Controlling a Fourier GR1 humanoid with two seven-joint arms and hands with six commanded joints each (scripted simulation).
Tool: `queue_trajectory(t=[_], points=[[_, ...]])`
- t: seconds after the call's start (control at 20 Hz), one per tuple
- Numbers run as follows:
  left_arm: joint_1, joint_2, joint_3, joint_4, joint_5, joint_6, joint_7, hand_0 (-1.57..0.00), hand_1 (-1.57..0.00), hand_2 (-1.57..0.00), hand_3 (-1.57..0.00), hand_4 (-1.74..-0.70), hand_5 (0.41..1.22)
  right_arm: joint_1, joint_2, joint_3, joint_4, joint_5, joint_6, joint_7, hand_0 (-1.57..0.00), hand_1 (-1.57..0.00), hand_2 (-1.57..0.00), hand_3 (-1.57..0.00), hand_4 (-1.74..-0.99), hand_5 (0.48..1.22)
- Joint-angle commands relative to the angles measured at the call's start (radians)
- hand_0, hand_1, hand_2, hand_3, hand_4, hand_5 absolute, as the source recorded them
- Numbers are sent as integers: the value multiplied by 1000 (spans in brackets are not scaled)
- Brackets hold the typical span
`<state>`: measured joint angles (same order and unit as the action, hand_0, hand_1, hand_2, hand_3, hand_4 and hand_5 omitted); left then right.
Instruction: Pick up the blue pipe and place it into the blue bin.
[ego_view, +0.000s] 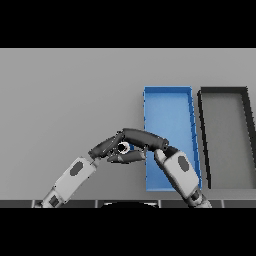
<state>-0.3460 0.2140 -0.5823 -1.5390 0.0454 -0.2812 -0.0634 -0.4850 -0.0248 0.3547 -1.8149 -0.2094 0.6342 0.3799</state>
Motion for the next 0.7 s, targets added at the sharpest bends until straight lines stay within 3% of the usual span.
queue_trajectory(t=[0.0, 0.25, 0.4, 0.55, 0.65], points=[[0, -1, 1, 10, -6, 7, 7, -131, -107, -109, -44, -854, 794, -1, 8, -4, -2, 3, -3, -9, -1568, -1568, -1568, -1567, -1484, 1217], [-1, -16, 10, 30, 2, 21, 14, -42, -34, -35, -14, -842, 636, 12, 28, -20, -10, 24, 5, -15, -1570, -1570, -1570, -1570, -1487, 1220], [19, -13, 16, 11, 30, 34, 101, -21, -17, -17, -7, -873, 612, 7, 51, -36, -12, 23, 3, 10, -1571, -1571, -1571, -1570, -1491, 1220], [30, 1, 10, 0, 24, 33, 112, -10, -8, -8, -3, -878, 572, -5, 106, -68, 6, -142, -28, 114, -1571, -1571, -1571, -1571, -1492, 1221], [48, 9, 3, -13, 23, 30, 112, -6, -5, -5, -1, -873, 543, -42, 104, -104, -13, -275, -75, 192, -1571, -1571, -1571, -1571, -1493, 1221]])
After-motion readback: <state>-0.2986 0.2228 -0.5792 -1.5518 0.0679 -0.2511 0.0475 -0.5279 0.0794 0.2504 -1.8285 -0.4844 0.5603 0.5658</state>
